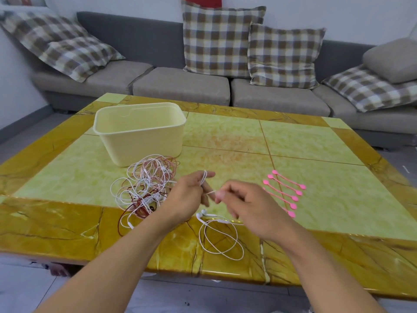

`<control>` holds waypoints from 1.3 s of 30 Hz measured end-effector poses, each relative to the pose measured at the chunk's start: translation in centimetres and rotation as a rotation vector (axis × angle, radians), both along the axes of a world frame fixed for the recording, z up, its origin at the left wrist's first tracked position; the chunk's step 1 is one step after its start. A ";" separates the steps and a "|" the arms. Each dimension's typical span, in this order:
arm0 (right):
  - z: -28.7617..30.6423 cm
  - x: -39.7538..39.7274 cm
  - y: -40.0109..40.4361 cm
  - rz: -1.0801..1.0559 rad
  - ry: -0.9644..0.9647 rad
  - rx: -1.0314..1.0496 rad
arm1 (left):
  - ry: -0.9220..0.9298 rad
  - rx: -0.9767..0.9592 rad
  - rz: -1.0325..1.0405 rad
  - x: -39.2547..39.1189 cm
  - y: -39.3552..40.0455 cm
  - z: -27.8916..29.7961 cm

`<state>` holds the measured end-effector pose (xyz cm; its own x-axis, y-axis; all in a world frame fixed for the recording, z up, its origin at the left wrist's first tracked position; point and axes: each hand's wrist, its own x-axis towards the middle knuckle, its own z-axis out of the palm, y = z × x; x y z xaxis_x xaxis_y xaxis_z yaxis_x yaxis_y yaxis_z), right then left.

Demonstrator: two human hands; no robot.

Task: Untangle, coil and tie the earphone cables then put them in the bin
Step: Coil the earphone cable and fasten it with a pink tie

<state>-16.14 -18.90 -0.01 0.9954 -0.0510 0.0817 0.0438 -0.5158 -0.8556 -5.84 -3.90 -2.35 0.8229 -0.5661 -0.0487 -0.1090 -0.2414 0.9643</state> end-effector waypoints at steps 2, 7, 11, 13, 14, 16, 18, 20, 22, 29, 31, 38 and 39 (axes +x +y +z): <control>0.4 0.1 -0.8 -0.084 -0.086 0.084 | -0.010 0.064 -0.043 -0.1 0.2 0.1; 0.0 0.9 -2.2 -0.308 -0.187 0.136 | 0.369 -0.176 -0.300 -0.9 -0.2 1.5; -1.0 1.7 -2.7 -0.330 -0.094 0.144 | 0.605 -0.397 -0.348 -1.4 -0.4 2.2; -1.6 1.8 -2.7 -0.289 0.002 0.106 | 0.636 -0.526 -0.229 -1.3 -0.7 2.2; -1.8 1.7 -2.5 -0.258 0.040 0.077 | 0.635 -0.574 -0.168 -1.1 -0.8 2.2; -1.9 1.5 -2.1 -0.190 0.090 0.024 | 0.613 -0.629 -0.062 -0.7 -0.9 2.3; -1.7 1.2 -1.6 -0.119 0.142 -0.007 | 0.563 -0.632 0.048 -0.3 -1.0 2.2; -1.6 0.8 -1.1 -0.039 0.195 -0.027 | 0.535 -0.612 0.160 -0.1 -0.9 2.1; -1.4 0.5 -0.4 0.035 0.226 -0.074 | 0.558 -0.610 0.237 0.2 -0.7 2.0; -1.0 0.1 0.3 0.096 0.263 -0.210 | 0.859 -0.711 0.308 1.0 -0.2 1.9; -1.0 0.0 0.4 0.095 0.289 -0.233 | 0.935 -0.766 0.281 1.0 -0.1 2.2; -0.8 0.1 -0.5 -0.077 0.213 -0.292 | 0.807 -0.731 0.236 1.6 0.2 1.9; -0.6 0.0 -0.6 -0.081 0.208 -0.304 | 0.759 -0.707 0.243 1.5 0.2 2.0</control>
